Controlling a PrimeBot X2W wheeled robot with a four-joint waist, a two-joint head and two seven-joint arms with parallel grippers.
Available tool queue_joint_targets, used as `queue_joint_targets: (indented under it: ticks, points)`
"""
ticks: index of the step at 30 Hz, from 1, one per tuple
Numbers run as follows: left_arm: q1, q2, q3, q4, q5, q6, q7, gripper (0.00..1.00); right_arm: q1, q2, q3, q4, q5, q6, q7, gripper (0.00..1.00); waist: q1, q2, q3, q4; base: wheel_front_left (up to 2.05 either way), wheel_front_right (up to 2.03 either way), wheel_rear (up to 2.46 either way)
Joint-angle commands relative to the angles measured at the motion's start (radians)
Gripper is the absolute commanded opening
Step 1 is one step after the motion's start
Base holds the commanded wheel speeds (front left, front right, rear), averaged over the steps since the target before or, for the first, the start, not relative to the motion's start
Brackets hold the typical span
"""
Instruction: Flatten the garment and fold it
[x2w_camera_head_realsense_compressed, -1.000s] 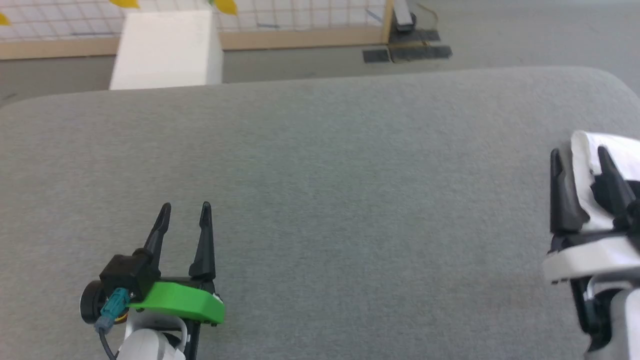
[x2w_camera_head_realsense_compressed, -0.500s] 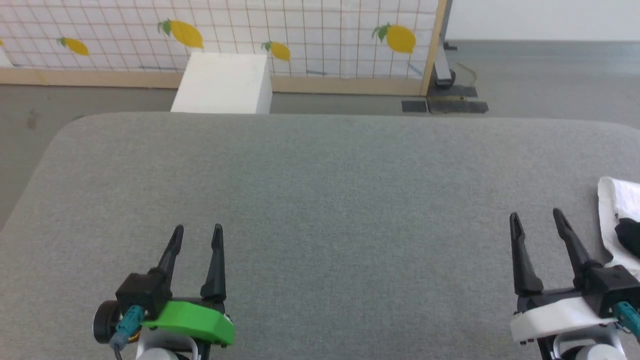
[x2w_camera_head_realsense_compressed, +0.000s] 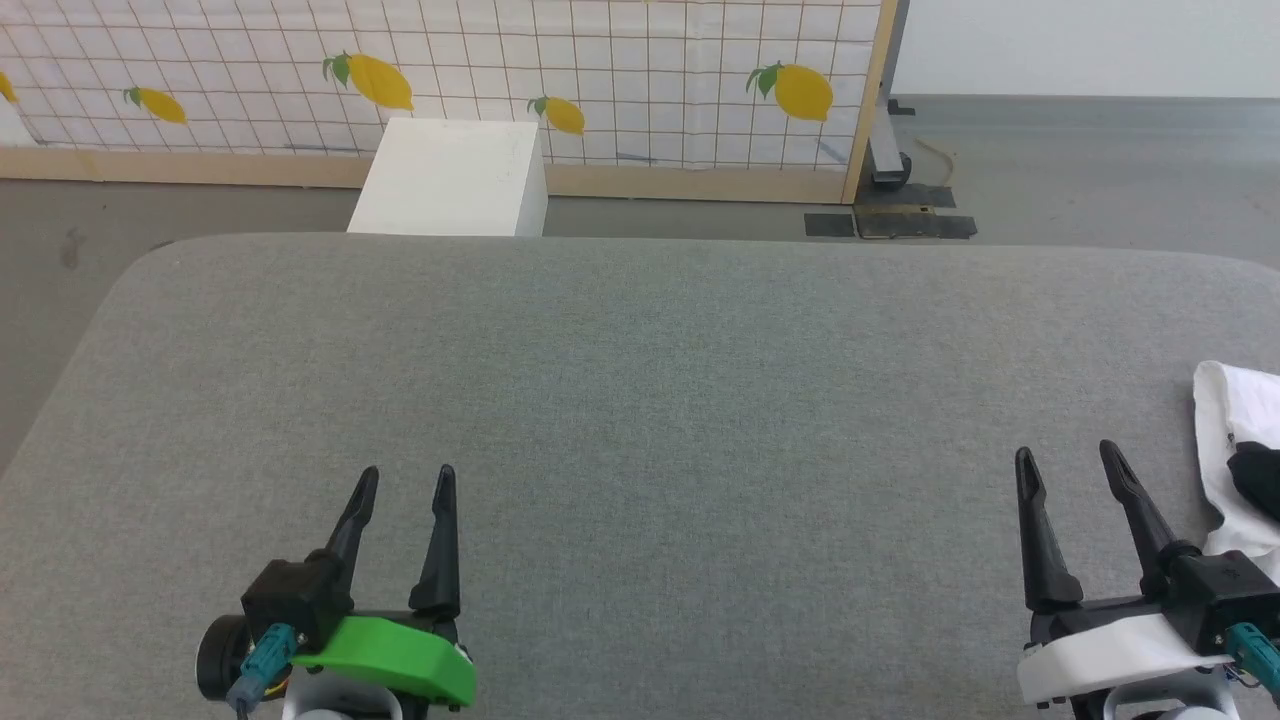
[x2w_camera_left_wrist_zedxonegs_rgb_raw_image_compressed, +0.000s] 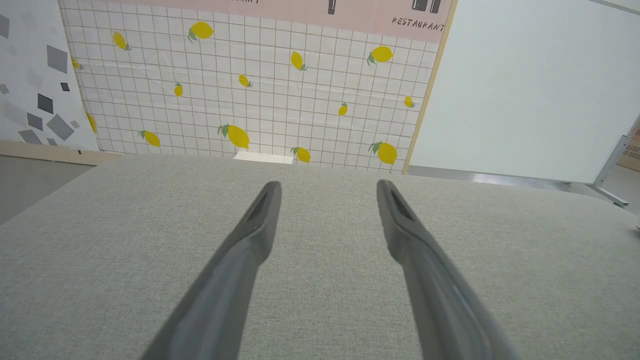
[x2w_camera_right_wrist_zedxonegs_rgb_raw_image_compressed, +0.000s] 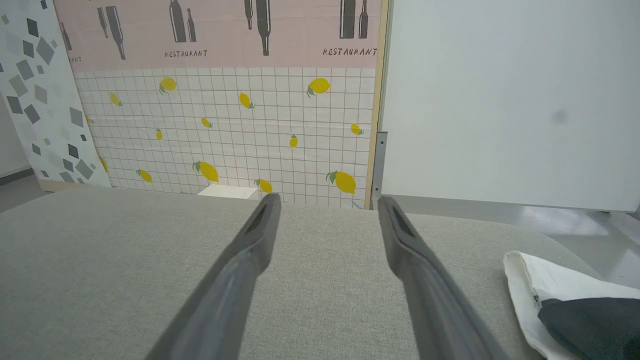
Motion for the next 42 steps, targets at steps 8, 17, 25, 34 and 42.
queue_joint_targets:
  ticks: [8,17,25,34,42]
  points:
    - [0.001,-0.007,0.004,0.011,0.008,-0.008,-0.005,1.00,0.004,0.002,0.002,0.005,0.009,-0.002,-0.009,1.00,0.0001,0.0000,0.005,0.001,0.00,0.00,0.00]
    - [0.000,-0.002,0.003,0.011,-0.001,-0.004,0.001,0.00,0.000,0.000,-0.001,0.002,0.003,0.000,-0.001,0.00,0.0001,0.0000,0.005,0.000,0.00,0.00,0.00]
    - [0.000,-0.002,0.004,0.008,0.004,-0.002,0.007,0.00,-0.001,0.000,0.001,0.001,0.001,0.000,0.005,0.00,0.0001,0.0000,0.005,0.000,0.00,0.00,0.00]
    - [0.000,-0.003,0.008,-0.001,0.018,0.006,0.026,0.00,-0.006,0.000,0.007,0.000,-0.002,0.000,0.022,0.00,0.0001,0.0000,0.006,-0.002,0.00,0.00,0.00]
    - [0.000,-0.003,0.012,-0.009,0.031,0.012,0.042,0.00,-0.009,0.000,0.013,-0.002,-0.005,0.000,0.037,0.00,0.0001,0.0000,0.006,-0.004,0.00,0.00,0.00]
